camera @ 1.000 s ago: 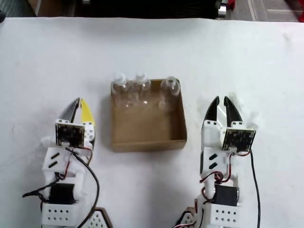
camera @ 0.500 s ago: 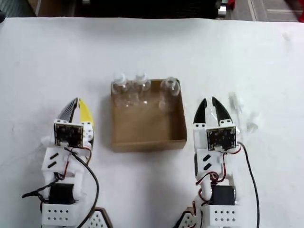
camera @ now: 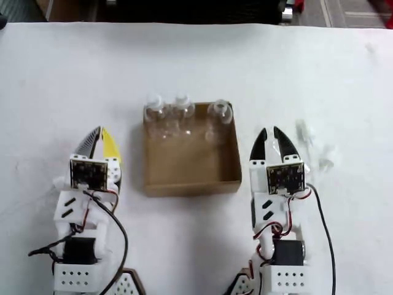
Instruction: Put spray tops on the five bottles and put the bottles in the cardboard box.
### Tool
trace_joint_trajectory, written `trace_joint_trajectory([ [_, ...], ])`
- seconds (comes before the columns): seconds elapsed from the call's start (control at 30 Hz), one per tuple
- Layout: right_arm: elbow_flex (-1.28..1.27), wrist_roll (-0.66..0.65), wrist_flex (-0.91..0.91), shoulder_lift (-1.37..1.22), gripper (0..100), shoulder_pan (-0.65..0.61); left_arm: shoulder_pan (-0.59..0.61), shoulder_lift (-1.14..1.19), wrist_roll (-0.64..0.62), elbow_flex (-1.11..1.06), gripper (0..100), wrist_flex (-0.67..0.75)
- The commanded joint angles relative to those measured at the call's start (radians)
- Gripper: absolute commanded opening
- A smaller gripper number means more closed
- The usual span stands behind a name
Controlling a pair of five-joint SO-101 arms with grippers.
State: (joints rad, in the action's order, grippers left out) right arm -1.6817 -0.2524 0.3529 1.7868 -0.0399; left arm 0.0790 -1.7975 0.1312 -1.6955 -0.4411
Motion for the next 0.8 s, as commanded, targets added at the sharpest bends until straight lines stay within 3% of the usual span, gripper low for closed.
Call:
trace_joint_trajectory([
  [0.0,-0.009,-0.012,0.004,0.015,5.7,-0.007,0.001,-0.007,0.008,0.002,2,0.031],
  [0.77,-0.009,-0.015,0.012,0.015,5.5,-0.041,0.001,-0.005,0.008,0.002,2,0.031],
])
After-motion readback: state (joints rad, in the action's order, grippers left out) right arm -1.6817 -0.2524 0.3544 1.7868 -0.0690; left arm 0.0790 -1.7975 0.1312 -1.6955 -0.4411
